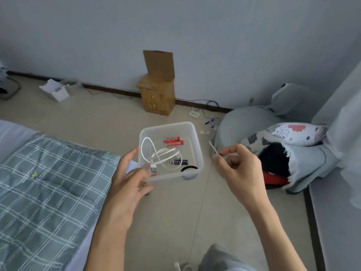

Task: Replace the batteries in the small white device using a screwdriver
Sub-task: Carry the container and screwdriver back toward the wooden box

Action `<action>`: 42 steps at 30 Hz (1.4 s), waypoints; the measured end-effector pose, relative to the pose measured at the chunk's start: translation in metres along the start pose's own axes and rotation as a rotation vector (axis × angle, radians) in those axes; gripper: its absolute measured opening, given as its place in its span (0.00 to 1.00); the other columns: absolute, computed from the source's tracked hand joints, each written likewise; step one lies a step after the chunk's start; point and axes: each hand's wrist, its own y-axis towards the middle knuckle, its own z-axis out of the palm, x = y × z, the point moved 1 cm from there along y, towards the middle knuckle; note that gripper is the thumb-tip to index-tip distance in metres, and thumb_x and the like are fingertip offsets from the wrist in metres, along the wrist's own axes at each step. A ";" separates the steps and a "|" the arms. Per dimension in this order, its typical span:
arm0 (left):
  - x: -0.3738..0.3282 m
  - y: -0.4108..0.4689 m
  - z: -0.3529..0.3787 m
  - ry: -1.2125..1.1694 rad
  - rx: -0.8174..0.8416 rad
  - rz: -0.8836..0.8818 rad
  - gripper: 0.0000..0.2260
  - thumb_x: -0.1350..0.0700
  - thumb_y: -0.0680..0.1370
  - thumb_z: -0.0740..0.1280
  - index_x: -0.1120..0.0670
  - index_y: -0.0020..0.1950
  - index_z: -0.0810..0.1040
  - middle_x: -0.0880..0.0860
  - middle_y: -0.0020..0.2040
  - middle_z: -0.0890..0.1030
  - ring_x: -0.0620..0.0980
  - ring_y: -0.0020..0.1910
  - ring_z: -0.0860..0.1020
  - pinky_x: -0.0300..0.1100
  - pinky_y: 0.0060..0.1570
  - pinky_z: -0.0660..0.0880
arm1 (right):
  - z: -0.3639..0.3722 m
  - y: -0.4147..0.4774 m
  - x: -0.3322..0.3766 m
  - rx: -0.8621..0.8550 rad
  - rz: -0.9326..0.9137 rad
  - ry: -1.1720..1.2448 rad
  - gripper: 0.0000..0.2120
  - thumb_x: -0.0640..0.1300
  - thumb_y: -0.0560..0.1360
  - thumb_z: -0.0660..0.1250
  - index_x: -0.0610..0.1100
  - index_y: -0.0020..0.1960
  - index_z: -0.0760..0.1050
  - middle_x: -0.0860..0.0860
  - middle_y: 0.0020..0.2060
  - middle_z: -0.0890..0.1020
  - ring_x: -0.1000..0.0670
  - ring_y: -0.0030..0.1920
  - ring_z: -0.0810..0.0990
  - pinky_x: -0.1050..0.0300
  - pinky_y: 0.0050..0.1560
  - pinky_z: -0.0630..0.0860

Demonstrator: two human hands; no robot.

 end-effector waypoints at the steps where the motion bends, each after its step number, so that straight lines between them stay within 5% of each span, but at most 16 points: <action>1: -0.004 0.018 0.002 -0.003 0.003 -0.004 0.22 0.57 0.82 0.74 0.33 0.69 0.79 0.61 0.62 0.86 0.66 0.67 0.83 0.64 0.71 0.78 | 0.006 0.016 -0.003 -0.006 0.003 -0.009 0.08 0.45 0.80 0.75 0.49 0.45 0.77 0.44 0.25 0.76 0.51 0.27 0.68 0.55 0.33 0.67; 9: -0.035 0.175 0.032 0.018 -0.025 -0.003 0.22 0.60 0.83 0.71 0.35 0.70 0.80 0.62 0.56 0.87 0.59 0.59 0.85 0.66 0.71 0.77 | 0.065 0.178 -0.020 -0.032 -0.010 -0.013 0.08 0.43 0.79 0.75 0.47 0.45 0.78 0.42 0.26 0.75 0.52 0.25 0.64 0.64 0.29 0.64; 14: -0.069 0.281 0.054 -0.013 -0.041 0.011 0.23 0.60 0.82 0.71 0.34 0.69 0.80 0.64 0.60 0.86 0.58 0.60 0.86 0.59 0.68 0.80 | 0.098 0.307 -0.010 -0.011 -0.062 -0.043 0.07 0.44 0.80 0.75 0.48 0.47 0.77 0.42 0.27 0.76 0.45 0.28 0.69 0.52 0.35 0.70; 25: -0.132 0.464 0.055 -0.123 -0.209 -0.027 0.22 0.61 0.83 0.72 0.39 0.71 0.79 0.62 0.58 0.88 0.59 0.61 0.87 0.59 0.67 0.80 | 0.194 0.509 0.003 0.106 -0.061 -0.008 0.08 0.45 0.80 0.75 0.48 0.45 0.77 0.44 0.24 0.73 0.52 0.26 0.65 0.55 0.35 0.68; 30: -0.155 0.555 0.036 -0.090 -0.220 -0.028 0.22 0.62 0.83 0.71 0.38 0.71 0.79 0.59 0.55 0.89 0.53 0.58 0.88 0.51 0.59 0.82 | 0.264 0.594 0.001 0.143 -0.042 -0.008 0.07 0.44 0.80 0.75 0.47 0.45 0.78 0.53 0.22 0.69 0.51 0.26 0.64 0.53 0.35 0.68; 36: -0.210 0.688 -0.009 -0.052 -0.192 -0.009 0.24 0.62 0.83 0.71 0.37 0.72 0.78 0.59 0.54 0.89 0.52 0.56 0.88 0.43 0.49 0.83 | 0.356 0.704 0.033 0.158 -0.074 -0.010 0.07 0.44 0.80 0.74 0.48 0.46 0.78 0.43 0.25 0.74 0.51 0.26 0.65 0.56 0.33 0.65; 42: -0.270 0.806 -0.052 -0.005 -0.187 0.018 0.24 0.61 0.82 0.72 0.34 0.70 0.79 0.56 0.56 0.89 0.53 0.60 0.87 0.56 0.65 0.82 | 0.428 0.796 0.055 0.132 -0.055 0.041 0.07 0.44 0.80 0.75 0.47 0.45 0.78 0.41 0.26 0.78 0.52 0.26 0.64 0.59 0.34 0.63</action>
